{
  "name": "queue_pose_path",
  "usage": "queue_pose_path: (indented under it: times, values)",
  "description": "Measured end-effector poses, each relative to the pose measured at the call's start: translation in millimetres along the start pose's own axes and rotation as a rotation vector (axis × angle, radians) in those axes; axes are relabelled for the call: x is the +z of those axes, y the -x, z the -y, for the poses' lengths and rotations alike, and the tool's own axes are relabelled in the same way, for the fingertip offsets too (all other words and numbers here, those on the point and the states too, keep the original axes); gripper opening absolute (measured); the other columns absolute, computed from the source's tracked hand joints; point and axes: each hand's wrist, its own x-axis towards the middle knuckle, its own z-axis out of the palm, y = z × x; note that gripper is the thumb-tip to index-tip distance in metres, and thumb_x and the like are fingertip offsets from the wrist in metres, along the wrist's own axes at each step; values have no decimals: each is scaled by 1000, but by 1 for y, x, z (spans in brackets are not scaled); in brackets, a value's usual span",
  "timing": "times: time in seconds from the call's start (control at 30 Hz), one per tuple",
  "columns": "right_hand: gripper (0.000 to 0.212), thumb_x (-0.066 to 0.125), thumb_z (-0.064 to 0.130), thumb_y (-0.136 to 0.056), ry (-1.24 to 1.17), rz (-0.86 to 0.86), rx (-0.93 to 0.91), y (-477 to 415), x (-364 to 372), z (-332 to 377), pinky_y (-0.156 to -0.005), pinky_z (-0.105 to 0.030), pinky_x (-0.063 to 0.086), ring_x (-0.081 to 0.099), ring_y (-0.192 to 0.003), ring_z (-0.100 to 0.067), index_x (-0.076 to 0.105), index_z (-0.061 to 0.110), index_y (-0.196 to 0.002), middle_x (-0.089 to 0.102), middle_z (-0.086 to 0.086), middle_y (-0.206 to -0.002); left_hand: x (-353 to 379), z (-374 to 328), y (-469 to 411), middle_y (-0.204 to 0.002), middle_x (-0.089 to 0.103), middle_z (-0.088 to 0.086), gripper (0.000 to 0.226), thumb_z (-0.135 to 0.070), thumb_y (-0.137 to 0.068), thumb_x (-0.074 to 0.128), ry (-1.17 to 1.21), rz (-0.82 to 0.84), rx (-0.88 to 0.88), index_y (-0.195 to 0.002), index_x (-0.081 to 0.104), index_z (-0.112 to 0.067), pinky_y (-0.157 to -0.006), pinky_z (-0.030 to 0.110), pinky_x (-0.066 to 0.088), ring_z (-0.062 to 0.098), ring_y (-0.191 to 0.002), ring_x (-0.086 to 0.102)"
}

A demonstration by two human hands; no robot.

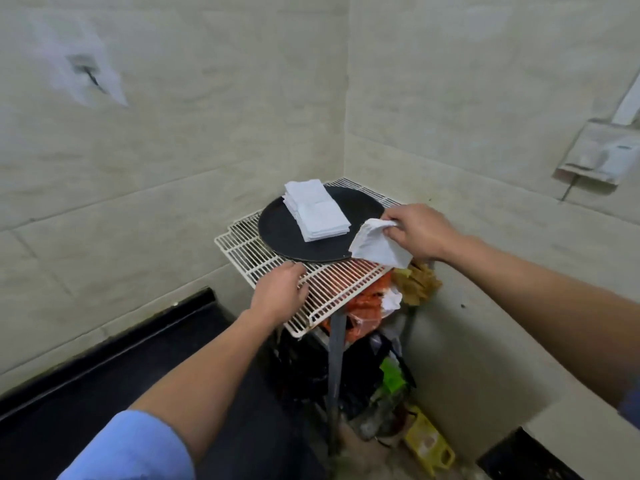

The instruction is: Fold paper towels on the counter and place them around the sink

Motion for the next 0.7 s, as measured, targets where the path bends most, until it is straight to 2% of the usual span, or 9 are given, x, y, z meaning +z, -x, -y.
queue_pose_path:
  times: [0.23, 0.37, 0.5, 0.7]
  values:
    - [18, 52, 28, -94, -60, -25, -71, -126, 2, -30, -74, -35, 41, 58, -102, -32, 63, 19, -107, 65, -7, -110, 8, 1, -59, -105, 58, 2, 29, -30, -90, 54, -35, -6, -142, -116, 57, -17, -79, 37, 50, 22, -95, 59]
    - [18, 52, 27, -93, -80, -6, -127, -184, 15, -33, -72, -34, 40, 57, -100, -31, 63, 19, -105, 65, -6, -109, 21, 15, -95, -106, 56, 2, 28, -31, -91, 54, -40, -16, -205, -116, 55, -18, -80, 37, 50, 22, -95, 57]
    - [17, 50, 25, -92, -77, 45, -203, -235, 37, -30, -68, -31, 34, 57, -97, -28, 63, 19, -101, 64, -4, -105, 35, 32, -132, -106, 55, 2, 27, -32, -92, 53, -9, -16, -273, -115, 55, -19, -79, 36, 46, 22, -98, 56]
    - [16, 52, 23, -92, -71, 186, -289, -293, 73, -29, -70, -32, 38, 57, -98, -26, 62, 19, -103, 62, -1, -105, 54, 46, -162, -108, 57, 4, 28, -32, -92, 52, 1, 3, -337, -116, 56, -16, -83, 37, 46, 23, -101, 53]
